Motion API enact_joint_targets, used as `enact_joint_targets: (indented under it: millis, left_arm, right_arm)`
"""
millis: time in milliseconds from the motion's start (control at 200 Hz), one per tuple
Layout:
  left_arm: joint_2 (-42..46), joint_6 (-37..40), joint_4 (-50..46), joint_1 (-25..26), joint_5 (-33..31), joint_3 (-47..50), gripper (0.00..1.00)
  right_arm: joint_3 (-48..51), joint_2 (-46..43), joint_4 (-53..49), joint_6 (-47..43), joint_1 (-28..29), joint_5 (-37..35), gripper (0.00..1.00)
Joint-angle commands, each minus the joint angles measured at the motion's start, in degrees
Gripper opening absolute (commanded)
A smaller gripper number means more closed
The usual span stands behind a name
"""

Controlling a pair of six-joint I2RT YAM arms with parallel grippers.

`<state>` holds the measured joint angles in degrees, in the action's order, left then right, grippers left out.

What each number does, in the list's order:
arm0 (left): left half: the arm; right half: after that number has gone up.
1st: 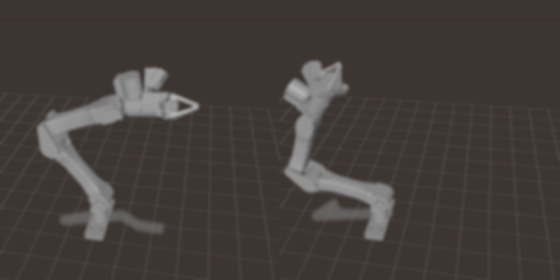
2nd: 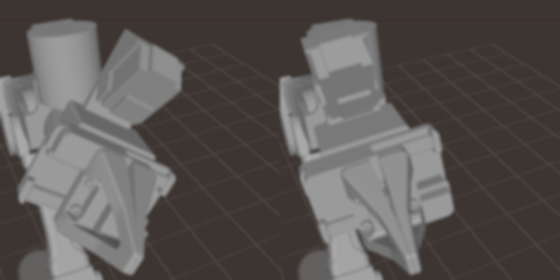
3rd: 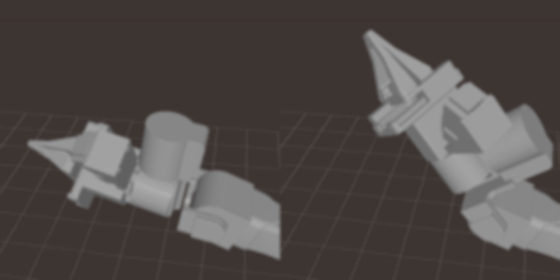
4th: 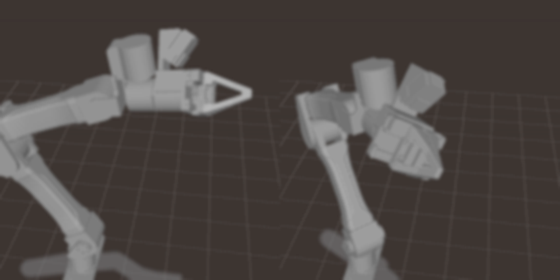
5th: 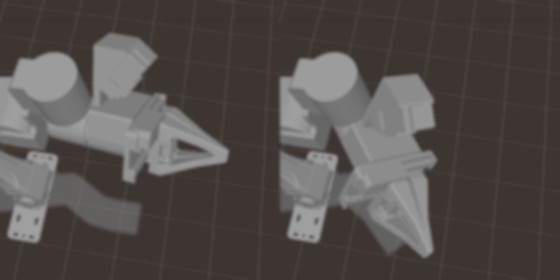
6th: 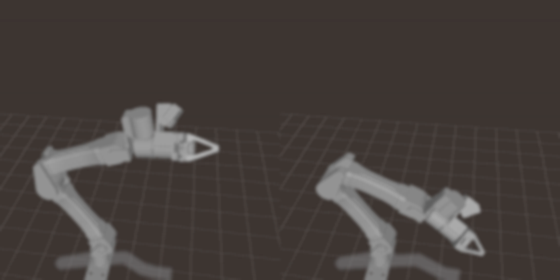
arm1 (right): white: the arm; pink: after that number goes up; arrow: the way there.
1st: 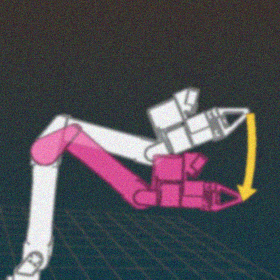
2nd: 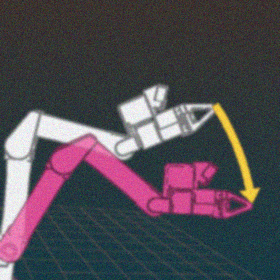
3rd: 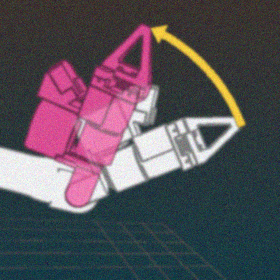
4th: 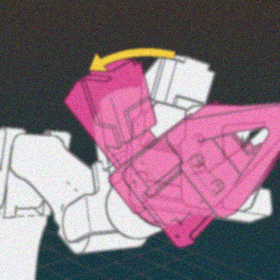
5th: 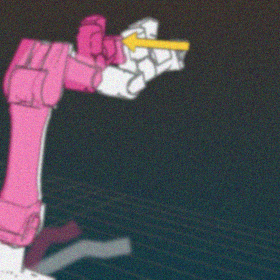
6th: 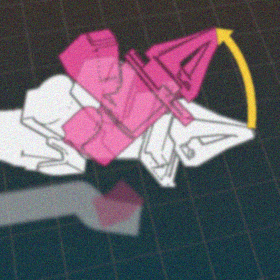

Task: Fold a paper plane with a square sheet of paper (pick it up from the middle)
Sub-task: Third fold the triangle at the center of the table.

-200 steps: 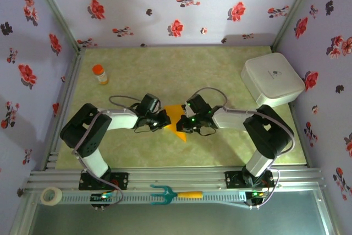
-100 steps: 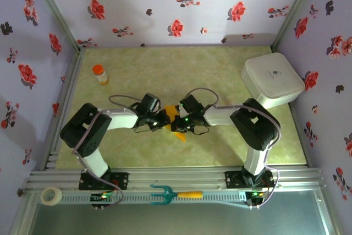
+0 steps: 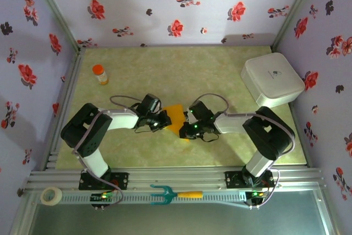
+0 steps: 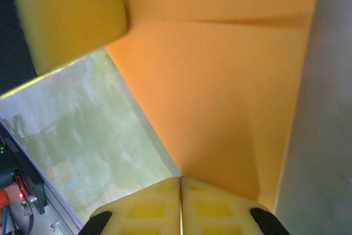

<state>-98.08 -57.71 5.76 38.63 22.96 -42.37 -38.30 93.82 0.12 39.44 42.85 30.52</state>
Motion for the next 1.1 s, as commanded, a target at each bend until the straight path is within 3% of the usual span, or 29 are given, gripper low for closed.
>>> enact_joint_targets:
  millis: [0, 335, 585, 780, 1095]
  left_arm:
    - [-1.94, 0.05, -2.60, -0.40, -2.94, 1.41, 0.00]
    - [-1.44, -0.37, -1.95, -0.33, -3.01, 1.84, 0.00]
    - [0.61, -2.58, -0.34, 0.13, -3.18, 2.50, 0.00]
    - [4.64, -7.19, 2.94, 3.05, -6.58, 3.08, 0.00]
    - [14.25, -5.00, -4.16, 3.76, -14.46, 3.65, 0.27]
  right_arm:
    - [3.16, -1.57, -2.82, 0.23, -0.70, 0.36, 0.10]
    - [10.34, -6.39, 3.47, 5.24, -2.46, 1.53, 0.11]
    - [10.42, -17.14, 0.30, 4.92, -3.65, -3.03, 0.13]
    - [4.34, -18.88, -9.05, -0.06, -3.65, -15.20, 0.35]
    - [-4.57, -6.74, -8.91, -2.28, -3.56, -13.35, 0.42]
